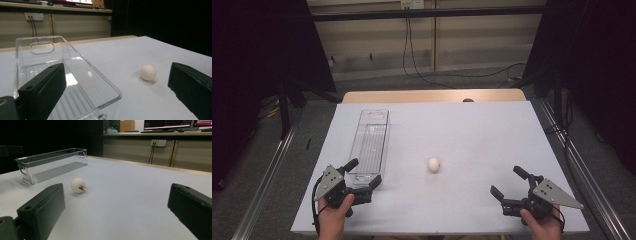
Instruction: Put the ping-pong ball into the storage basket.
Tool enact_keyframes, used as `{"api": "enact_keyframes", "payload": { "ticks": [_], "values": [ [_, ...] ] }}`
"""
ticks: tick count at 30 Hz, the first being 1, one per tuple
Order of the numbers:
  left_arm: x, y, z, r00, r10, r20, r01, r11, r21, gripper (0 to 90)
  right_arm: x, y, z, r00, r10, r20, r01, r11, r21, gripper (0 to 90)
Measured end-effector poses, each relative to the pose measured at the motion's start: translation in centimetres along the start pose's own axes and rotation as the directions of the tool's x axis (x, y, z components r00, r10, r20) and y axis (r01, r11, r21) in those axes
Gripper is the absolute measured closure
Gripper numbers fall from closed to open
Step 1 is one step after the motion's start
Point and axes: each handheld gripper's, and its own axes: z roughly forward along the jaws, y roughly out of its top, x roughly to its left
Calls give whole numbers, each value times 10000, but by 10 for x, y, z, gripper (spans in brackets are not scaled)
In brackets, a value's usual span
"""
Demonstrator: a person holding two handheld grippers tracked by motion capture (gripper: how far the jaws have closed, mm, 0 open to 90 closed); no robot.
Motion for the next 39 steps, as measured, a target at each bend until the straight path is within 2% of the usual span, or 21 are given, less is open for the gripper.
{"api": "enact_keyframes", "payload": {
  "ticks": [1, 6, 11, 19, 20, 21, 24, 26, 29, 31, 36, 37, 39],
  "values": [
    [-2, 1, 2, 9999, -27, 124, 28, 10000, -59, 19, 0, 0, 0, 10000, -2, 17, 2, 10000, -12, 8],
    [-5, 2, 4, 9999, -26, 160, 26, 10000, 20, 19, 0, 0, 0, 10000, -50, 29, 50, 10000, 7, 8],
    [-9, 4, 10, 9993, 44, 379, -46, 10000, 49, 19, 0, -1, 1, 10000, -84, -15, 84, 9999, 57, 8],
    [-16, 7, 16, 9991, 3, 421, -7, 10000, 96, 19, -1, -1, 1, 9999, -1, 109, 1, 10000, 53, 8],
    [-15, 7, 16, 9988, 141, 477, -149, 9998, 166, 19, -1, -1, 1, 9999, -11, 134, 10, 10000, 54, 8],
    [-17, 7, 18, 9992, 19, 399, -21, 10000, 58, 19, -1, -1, 1, 9999, -19, 135, 18, 10000, 48, 8],
    [-19, 7, 19, 9987, 170, 479, -180, 9996, 204, 19, -2, -1, 1, 9999, -58, 85, 58, 10000, 50, 8],
    [-22, 7, 22, 9984, 17, 563, -26, 9999, 154, 19, -1, -1, 1, 9999, -19, 124, 18, 10000, 54, 8],
    [-24, 8, 24, 9978, 164, 649, -181, 9995, 257, 19, -1, -1, 1, 9999, -11, 107, 10, 10000, 60, 9],
    [-27, 9, 27, 9973, 55, 734, -67, 9998, 165, 19, -1, -1, 1, 10000, -16, 92, 15, 10000, 60, 9],
    [-30, 10, 33, 9972, 164, 736, -182, 9995, 240, 19, -1, -1, 1, 9999, -134, -30, 134, 9999, 95, 11],
    [-29, 10, 33, 9961, 368, 801, -400, 9984, 389, 19, -1, -1, 1, 9999, -136, -29, 136, 9999, 84, 11],
    [-32, 9, 35, 9968, 126, 784, -148, 9995, 275, 19, -1, -1, 1, 9999, -126, -4, 126, 9999, 71, 11]
  ]
}}
